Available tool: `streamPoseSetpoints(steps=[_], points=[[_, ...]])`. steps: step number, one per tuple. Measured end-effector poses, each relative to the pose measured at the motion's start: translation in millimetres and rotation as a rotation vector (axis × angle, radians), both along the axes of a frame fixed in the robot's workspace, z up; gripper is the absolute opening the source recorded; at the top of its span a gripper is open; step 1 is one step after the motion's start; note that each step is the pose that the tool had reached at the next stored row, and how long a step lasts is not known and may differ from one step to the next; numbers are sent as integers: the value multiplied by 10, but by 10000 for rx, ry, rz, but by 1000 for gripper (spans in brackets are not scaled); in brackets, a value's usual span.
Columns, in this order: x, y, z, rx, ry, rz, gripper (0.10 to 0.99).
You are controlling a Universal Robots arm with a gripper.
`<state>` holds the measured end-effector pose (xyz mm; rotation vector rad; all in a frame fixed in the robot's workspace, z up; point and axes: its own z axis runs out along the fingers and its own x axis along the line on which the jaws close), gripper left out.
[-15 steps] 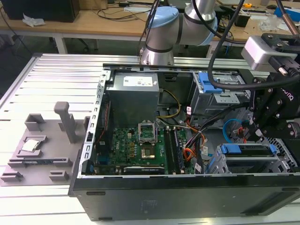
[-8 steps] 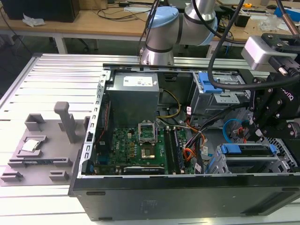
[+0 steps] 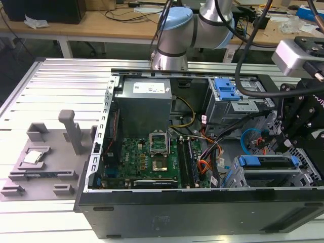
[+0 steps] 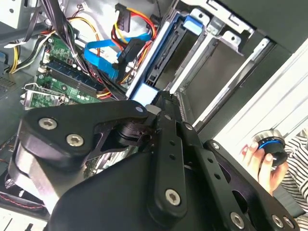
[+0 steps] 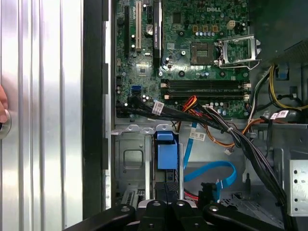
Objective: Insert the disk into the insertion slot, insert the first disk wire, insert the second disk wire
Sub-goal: 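Insert the first disk wire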
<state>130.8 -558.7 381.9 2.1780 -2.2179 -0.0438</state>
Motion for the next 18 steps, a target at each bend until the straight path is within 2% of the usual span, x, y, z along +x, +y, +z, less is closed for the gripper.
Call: streamPoseSetpoints(steps=[3, 6, 8, 12, 13, 16, 17, 18], points=[[46, 2, 0, 0, 1, 0, 106], [149, 7, -2, 0, 2, -1, 106], [186, 12, -8, 0, 5, 0, 106], [257, 39, -35, -3, 16, 0, 106], [266, 61, -38, -4, 17, 0, 106], [274, 191, -44, -4, 17, -1, 106], [275, 253, -47, -1, 17, -1, 106], [275, 282, -48, -5, 17, -1, 106]])
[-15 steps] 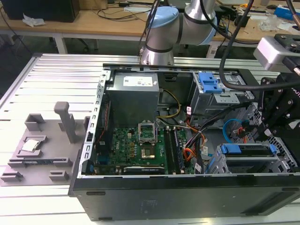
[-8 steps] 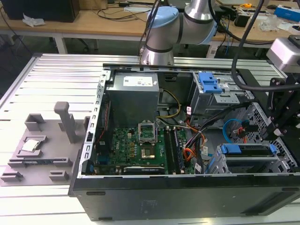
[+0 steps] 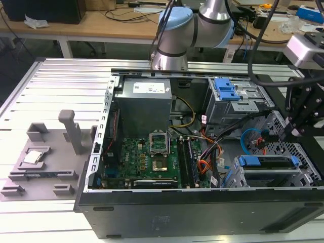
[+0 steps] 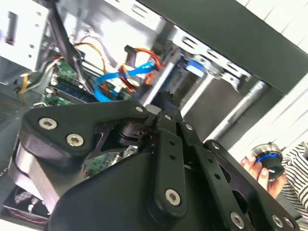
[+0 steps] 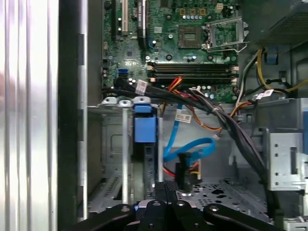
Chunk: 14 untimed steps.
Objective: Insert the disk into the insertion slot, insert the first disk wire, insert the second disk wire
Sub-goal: 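Insert the first disk wire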
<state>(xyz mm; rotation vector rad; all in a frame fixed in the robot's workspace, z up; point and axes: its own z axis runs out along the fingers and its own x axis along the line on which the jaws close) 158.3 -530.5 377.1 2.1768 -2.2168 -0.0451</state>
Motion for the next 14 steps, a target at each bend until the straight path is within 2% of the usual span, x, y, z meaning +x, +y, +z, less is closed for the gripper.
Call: streamPoseSetpoints(steps=[2, 5, 10, 11, 13, 14], points=[[0, 33, -20, 4, 0, 0, 106], [0, 42, -50, 3, 0, 0, 106], [0, 50, -51, 2, 1, 0, 114], [0, 52, -51, 2, 1, 0, 235], [-6, 57, -52, 2, 0, 0, 361], [-25, 66, -55, 2, 1, -2, 361]])
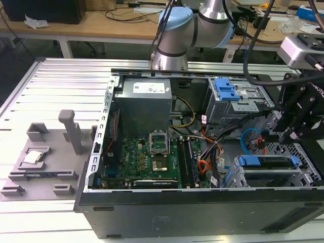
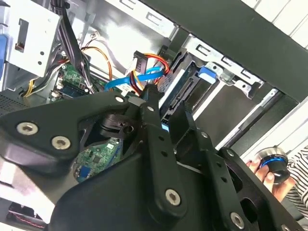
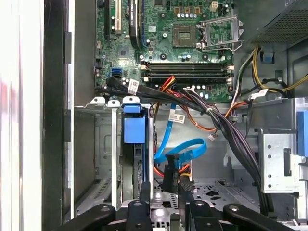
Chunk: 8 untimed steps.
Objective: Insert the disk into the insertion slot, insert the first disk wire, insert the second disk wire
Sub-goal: 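Insert the first disk wire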
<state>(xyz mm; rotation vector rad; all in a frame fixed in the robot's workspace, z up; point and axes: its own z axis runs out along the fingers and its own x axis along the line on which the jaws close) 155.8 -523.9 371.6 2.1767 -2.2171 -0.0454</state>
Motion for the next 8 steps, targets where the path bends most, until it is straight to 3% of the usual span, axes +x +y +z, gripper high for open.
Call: streamPoseSetpoints(steps=[4, 8], points=[[-31, 36, -64, -2, 0, -28, 361], [-41, 13, -149, -7, -1, -42, 361]])
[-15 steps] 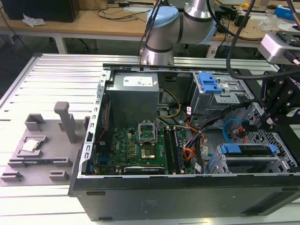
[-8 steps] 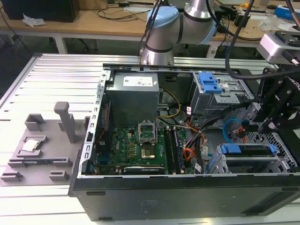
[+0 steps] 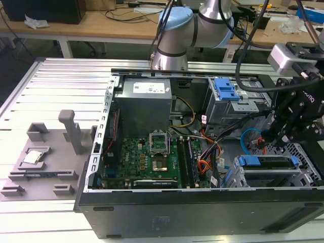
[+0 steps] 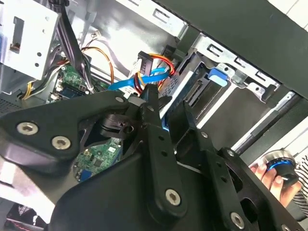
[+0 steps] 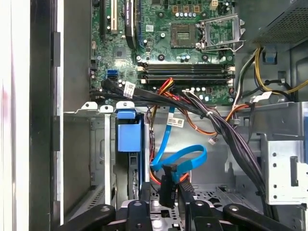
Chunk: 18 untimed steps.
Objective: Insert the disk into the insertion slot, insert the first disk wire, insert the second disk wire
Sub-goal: 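Insert the first disk wire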
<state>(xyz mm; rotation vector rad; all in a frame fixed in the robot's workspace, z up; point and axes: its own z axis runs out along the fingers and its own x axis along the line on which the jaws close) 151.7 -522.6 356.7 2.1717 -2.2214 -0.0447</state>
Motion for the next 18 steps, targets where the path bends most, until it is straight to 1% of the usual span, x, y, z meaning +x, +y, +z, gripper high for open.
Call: streamPoseSetpoints(steps=[1, 3, 5, 6, 7, 14, 15, 17, 18], points=[[0, -20, -9, 1, 0, 0, 361], [1, -85, -22, 1, 0, 0, 361], [9, -133, -30, 2, 0, -1, 361], [30, -185, -38, 1, 4, -1, 361], [44, -219, -41, 1, 5, -2, 361], [48, -220, -41, 1, 5, -5, 361], [48, -220, -41, 1, 4, -6, 349], [48, -220, -41, 1, 5, -6, 216], [48, -220, -41, 1, 5, -8, 180]])
